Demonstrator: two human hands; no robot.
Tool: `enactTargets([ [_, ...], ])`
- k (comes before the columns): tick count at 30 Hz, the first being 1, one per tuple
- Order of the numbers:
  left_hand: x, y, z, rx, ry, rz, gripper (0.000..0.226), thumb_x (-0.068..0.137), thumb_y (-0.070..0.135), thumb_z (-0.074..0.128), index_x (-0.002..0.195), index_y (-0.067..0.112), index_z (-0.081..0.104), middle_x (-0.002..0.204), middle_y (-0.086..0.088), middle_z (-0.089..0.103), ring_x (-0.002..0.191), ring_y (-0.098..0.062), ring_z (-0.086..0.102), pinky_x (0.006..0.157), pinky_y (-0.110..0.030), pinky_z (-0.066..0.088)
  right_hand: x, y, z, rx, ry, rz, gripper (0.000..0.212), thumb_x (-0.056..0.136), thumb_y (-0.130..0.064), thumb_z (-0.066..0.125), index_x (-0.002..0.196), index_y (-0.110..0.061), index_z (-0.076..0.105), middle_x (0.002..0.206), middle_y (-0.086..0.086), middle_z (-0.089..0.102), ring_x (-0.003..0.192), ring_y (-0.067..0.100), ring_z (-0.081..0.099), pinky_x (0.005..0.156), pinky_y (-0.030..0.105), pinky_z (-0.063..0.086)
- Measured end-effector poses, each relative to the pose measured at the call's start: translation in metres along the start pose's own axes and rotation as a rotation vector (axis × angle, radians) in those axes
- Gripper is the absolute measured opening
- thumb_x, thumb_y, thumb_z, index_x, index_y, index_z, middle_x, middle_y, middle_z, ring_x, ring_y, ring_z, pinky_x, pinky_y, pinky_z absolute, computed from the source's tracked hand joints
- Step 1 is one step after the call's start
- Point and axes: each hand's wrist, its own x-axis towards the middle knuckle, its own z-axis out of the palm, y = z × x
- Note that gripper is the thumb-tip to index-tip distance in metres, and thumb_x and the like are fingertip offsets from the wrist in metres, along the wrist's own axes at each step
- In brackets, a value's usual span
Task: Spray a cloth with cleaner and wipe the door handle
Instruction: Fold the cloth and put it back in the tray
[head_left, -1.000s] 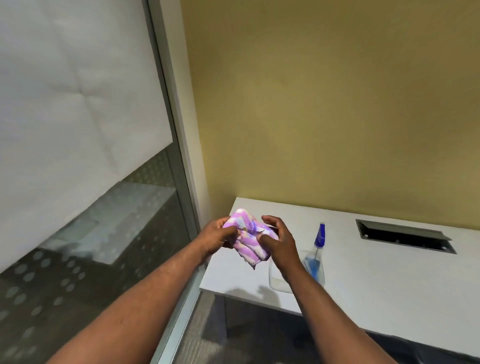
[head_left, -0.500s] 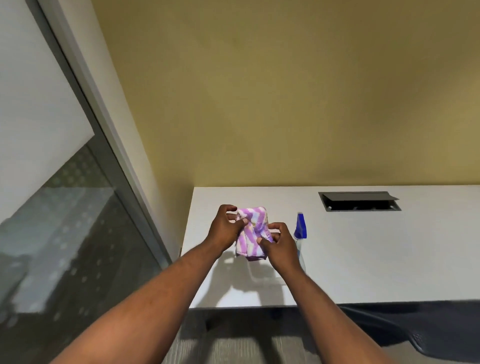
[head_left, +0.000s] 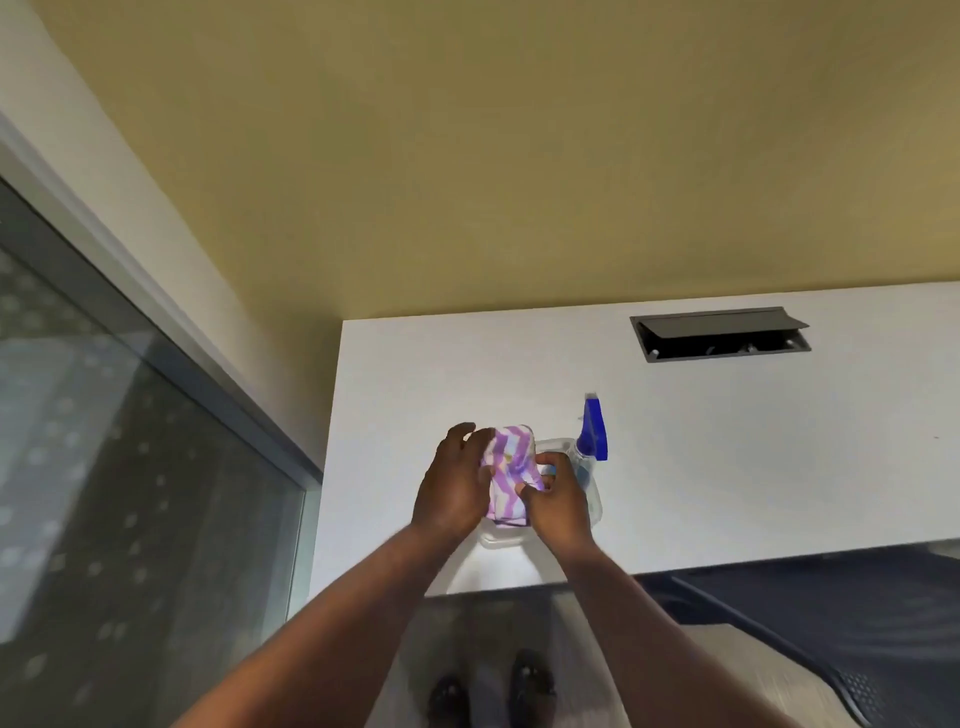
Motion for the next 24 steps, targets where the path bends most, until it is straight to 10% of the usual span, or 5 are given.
enactTargets([
  [5, 0.006, -0.021, 0.033, 0.279, -0.092, 0.225, 0.048, 0.095, 0.029, 0.069, 0.139, 0.011, 0.062, 0.153, -0.015, 0.053, 0.14, -0.033, 0.053, 0.117, -0.042, 0.041, 0.021, 0.019, 0.014, -0.116, 0.028, 0.006, 0.043, 0.095, -0.022, 0.074, 0.131, -0.011, 0.053, 0.116, 0.001, 0.062, 0.103, 0.016, 0.062, 0.096, 0.033, 0.057],
  [13, 0.021, -0.036, 0.061, 0.355, -0.204, 0.233, 0.039, 0.092, 0.025, 0.046, 0.127, 0.02, 0.062, 0.13, 0.001, 0.059, 0.122, -0.022, 0.056, 0.11, -0.032, 0.042, 0.045, 0.037, 0.026, -0.213, -0.086, 0.011, 0.016, 0.101, -0.027, 0.065, 0.101, -0.014, 0.054, 0.09, -0.001, 0.065, 0.077, 0.007, 0.061, 0.061, 0.011, 0.04],
  [24, 0.029, -0.037, 0.08, 0.621, -0.439, 0.223, 0.05, 0.106, 0.027, 0.041, 0.15, 0.005, 0.048, 0.156, -0.017, 0.049, 0.147, -0.033, 0.042, 0.124, -0.042, 0.025, 0.059, 0.061, 0.039, -0.376, -0.162, 0.045, 0.014, 0.1, -0.023, 0.063, 0.088, -0.018, 0.058, 0.078, -0.005, 0.061, 0.072, 0.013, 0.061, 0.056, 0.014, 0.036],
])
